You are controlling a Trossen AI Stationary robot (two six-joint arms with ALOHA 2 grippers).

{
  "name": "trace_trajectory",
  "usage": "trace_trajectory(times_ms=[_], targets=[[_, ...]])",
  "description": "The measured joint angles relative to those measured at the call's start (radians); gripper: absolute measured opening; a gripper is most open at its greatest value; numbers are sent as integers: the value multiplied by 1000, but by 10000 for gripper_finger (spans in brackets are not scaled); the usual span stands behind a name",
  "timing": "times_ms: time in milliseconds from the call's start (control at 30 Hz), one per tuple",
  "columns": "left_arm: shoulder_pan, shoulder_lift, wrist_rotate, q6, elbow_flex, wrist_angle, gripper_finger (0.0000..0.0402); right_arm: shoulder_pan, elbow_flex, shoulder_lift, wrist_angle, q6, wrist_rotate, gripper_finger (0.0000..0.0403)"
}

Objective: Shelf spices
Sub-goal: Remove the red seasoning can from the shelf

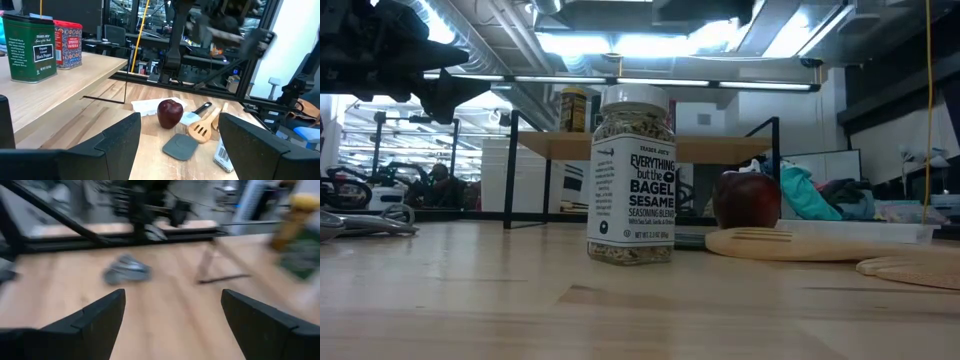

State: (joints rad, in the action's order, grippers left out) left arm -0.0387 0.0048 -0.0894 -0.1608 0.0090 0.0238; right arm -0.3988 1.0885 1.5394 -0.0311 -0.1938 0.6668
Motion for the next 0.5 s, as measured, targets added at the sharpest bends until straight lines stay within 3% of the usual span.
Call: trace_trajectory(times_ms=[333,500], targets=[[0,0,1,-23,0,0,260,2,0,-261,542,-36,227,335],[0,0,1,-32,0,0,260,56,-3,-314,735,-110,261,335]])
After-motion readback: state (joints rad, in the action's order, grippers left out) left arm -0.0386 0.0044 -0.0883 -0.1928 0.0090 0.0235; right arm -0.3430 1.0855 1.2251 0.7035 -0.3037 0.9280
